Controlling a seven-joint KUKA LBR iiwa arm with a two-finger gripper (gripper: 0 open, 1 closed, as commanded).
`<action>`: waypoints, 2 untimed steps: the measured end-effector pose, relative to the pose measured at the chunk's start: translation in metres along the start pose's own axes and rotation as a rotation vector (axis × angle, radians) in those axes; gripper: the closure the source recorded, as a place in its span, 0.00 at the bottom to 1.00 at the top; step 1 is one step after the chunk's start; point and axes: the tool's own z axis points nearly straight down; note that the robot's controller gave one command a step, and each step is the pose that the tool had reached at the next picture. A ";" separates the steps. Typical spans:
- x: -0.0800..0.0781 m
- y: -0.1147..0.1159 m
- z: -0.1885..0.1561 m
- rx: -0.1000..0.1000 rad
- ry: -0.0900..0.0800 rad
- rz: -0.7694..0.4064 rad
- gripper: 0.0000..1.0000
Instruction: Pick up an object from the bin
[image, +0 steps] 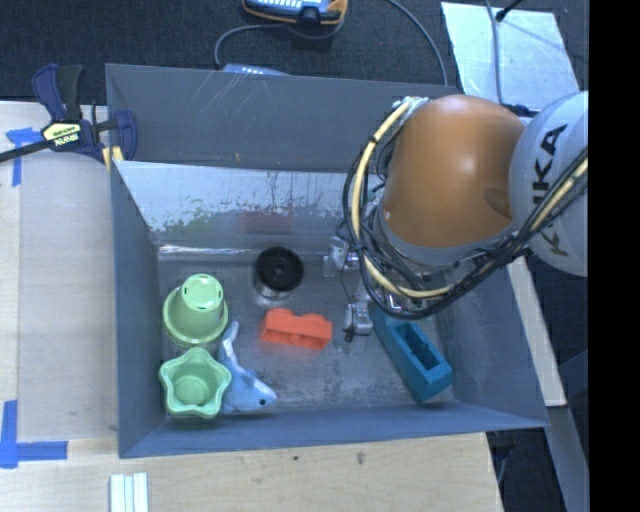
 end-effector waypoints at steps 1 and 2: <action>-0.002 0.000 -0.004 -0.001 -0.009 0.002 0.00; -0.008 0.006 0.058 -0.001 -0.011 0.077 0.00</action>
Offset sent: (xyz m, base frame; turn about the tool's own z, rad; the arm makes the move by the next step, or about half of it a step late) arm 0.0143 0.0165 -0.1743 0.2077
